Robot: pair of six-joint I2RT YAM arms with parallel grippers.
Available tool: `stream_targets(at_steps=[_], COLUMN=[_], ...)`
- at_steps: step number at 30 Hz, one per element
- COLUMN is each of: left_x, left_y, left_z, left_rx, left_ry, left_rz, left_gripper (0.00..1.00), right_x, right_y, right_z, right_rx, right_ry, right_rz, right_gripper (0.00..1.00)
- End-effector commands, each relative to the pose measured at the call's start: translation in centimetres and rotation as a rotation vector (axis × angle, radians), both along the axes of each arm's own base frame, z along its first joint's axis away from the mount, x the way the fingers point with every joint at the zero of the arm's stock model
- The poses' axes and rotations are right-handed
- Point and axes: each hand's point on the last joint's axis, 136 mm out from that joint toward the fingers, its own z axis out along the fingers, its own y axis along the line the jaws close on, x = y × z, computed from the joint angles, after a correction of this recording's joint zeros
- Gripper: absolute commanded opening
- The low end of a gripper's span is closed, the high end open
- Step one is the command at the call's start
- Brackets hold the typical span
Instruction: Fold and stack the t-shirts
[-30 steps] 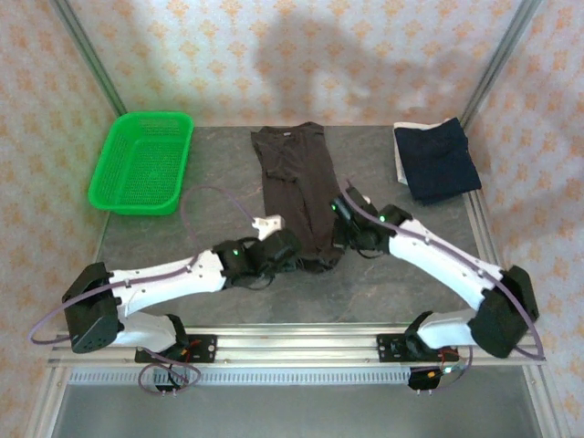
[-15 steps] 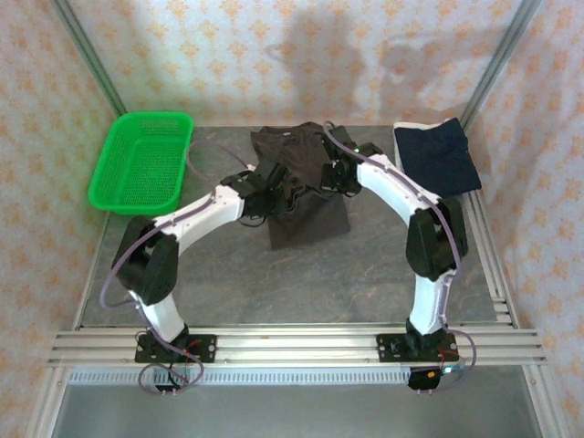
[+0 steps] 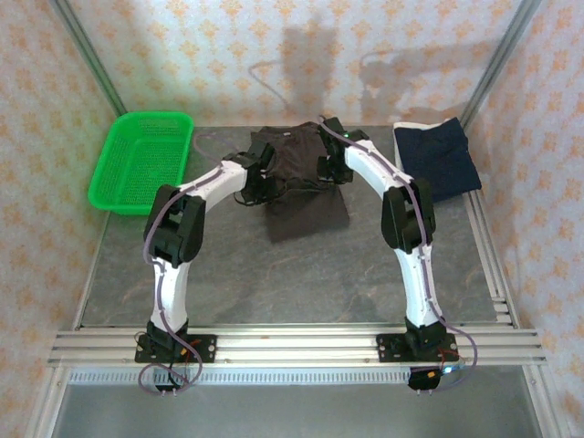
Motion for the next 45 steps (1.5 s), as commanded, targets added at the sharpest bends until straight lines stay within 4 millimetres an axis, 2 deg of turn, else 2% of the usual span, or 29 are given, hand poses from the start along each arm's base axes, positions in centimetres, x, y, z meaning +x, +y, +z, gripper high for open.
stream_targets(at_steps=[1, 2, 4, 6, 8, 11, 13, 15, 19, 21, 24, 27, 32, 35, 39, 40, 43, 45], left_x=[0.8, 1.0, 1.4, 1.8, 2.3, 2.6, 2.4, 2.0, 0.8, 0.9, 2.7, 6.0, 11.8, 13.6, 14.5, 14.4, 14.2, 14.0], left_y=[0.5, 0.5, 0.8, 1.4, 1.9, 3.1, 3.3, 3.1, 0.3, -1.2, -1.9, -0.8, 0.8, 1.6, 3.0, 3.3, 4.2, 4.6], left_z=[0.9, 0.8, 0.8, 1.2, 2.0, 3.7, 4.9, 5.5, 5.1, 4.3, 3.0, 2.1, 1.4, -0.2, -2.3, -2.9, -3.6, -3.6], left_rx=[-0.012, -0.015, -0.011, -0.012, -0.009, 0.019, 0.031, 0.028, -0.004, -0.014, -0.009, 0.014, 0.1, 0.141, 0.134, 0.134, 0.122, 0.126], left_ry=[0.016, 0.021, 0.023, 0.017, 0.006, -0.034, -0.062, -0.085, -0.104, -0.101, -0.091, -0.099, -0.18, -0.18, -0.144, -0.132, -0.113, -0.105], left_rz=[-0.014, -0.012, -0.03, -0.023, -0.014, 0.003, 0.012, 0.008, -0.033, -0.067, -0.08, -0.052, -0.042, -0.042, -0.015, -0.011, 0.004, 0.009], left_gripper=[0.12, 0.12, 0.19, 0.33, 0.39, 0.41, 0.5, 0.53, 0.52, 0.52, 0.52, 0.49, 0.46, 0.46, 0.44, 0.41, 0.38, 0.38], right_x=[1.4, 1.7, 2.0, 2.3, 2.4, 1.6, 0.4, -0.7, -1.0, -0.4, 0.2, 0.1, -0.3, -0.4, -1.0, -1.2, -2.2, -3.3], right_y=[-1.6, -1.8, -2.2, -2.7, -2.7, -1.6, 0.0, 1.6, 3.7, 3.5, 1.6, -0.3, -0.7, -1.2, -1.2, -1.2, -1.6, -2.0], right_z=[1.0, 1.0, 1.2, 2.1, 3.4, 4.6, 4.4, 3.5, 0.6, -0.9, -2.9, -3.6, -3.4, -3.0, -1.9, -1.2, 0.6, 0.9], right_rx=[0.013, 0.01, 0.001, -0.019, -0.016, 0.041, 0.096, 0.156, 0.183, 0.153, 0.054, 0.018, 0.068, 0.055, 0.077, 0.088, 0.096, 0.1], right_ry=[-0.012, -0.015, -0.016, -0.039, -0.064, -0.111, -0.117, -0.097, -0.035, -0.02, 0.023, 0.034, 0.021, -0.01, -0.039, -0.052, -0.097, -0.11], right_rz=[-0.027, -0.033, -0.036, -0.043, -0.048, -0.022, 0.016, 0.045, 0.068, 0.054, 0.005, -0.037, -0.047, -0.053, -0.039, -0.037, -0.027, -0.03], right_gripper=[0.19, 0.2, 0.33, 0.34, 0.34, 0.34, 0.34, 0.34, 0.34, 0.33, 0.29, 0.28, 0.29, 0.32, 0.44, 0.47, 0.53, 0.55])
